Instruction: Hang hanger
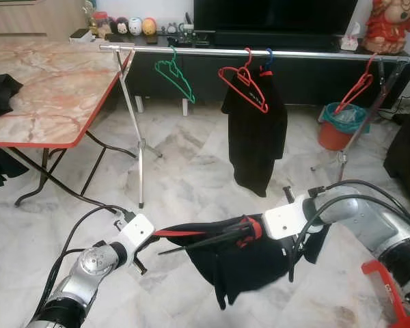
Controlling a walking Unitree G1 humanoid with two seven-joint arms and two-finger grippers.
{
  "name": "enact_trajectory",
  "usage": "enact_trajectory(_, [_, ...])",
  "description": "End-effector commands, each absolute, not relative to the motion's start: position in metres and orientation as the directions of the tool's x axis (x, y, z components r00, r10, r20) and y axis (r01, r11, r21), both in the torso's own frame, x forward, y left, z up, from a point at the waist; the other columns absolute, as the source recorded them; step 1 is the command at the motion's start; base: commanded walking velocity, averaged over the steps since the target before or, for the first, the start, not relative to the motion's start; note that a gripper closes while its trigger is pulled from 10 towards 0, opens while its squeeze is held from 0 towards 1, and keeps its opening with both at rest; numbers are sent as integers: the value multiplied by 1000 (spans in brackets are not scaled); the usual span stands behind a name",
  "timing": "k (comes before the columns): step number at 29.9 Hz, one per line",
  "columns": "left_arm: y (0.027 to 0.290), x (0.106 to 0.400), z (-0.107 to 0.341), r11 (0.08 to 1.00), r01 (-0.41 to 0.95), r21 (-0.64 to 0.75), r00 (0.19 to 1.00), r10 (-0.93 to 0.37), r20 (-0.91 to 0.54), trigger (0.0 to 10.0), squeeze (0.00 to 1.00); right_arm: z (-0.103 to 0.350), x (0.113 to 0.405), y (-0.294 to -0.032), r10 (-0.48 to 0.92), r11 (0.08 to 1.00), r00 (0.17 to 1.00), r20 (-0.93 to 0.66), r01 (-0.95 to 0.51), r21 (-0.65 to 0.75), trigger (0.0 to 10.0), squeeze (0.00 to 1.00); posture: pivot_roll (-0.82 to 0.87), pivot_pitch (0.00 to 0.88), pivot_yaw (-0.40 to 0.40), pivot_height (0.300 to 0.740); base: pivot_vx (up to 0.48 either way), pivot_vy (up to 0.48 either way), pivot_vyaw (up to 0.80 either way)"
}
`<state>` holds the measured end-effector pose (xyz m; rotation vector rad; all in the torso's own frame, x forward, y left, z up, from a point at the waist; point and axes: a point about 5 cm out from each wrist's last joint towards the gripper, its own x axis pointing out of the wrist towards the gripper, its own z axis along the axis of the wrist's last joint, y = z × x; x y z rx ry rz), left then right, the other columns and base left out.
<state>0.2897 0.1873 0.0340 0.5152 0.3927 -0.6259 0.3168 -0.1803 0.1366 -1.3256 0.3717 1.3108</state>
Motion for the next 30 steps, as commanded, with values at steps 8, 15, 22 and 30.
enact_trajectory(8, [232, 271, 11, 712, 586, 387, 722, -241, -649, 10000, 0, 154, 326, -223, 219, -268, 454, -864, -823, -500, 10000, 0, 58, 0, 26, 740, 0, 0, 0])
enact_trajectory(15, [244, 265, -1, 712, 555, 429, 693, -111, -713, 10000, 0, 158, 332, -216, 247, -230, 514, -821, -793, -565, 10000, 0, 62, 0, 27, 740, 0, 0, 0])
enact_trajectory(22, [247, 245, -18, 636, 672, 379, 561, -104, -821, 10000, 0, 159, 332, -208, 305, -202, 521, -797, -782, -589, 10000, 0, 61, 0, 31, 740, 0, 0, 0])
enact_trajectory(30, [257, 227, -33, 594, 712, 375, 476, -14, -880, 10000, 0, 161, 336, -221, 171, -243, 581, -795, -758, -606, 10000, 0, 59, 0, 31, 740, 0, 0, 0])
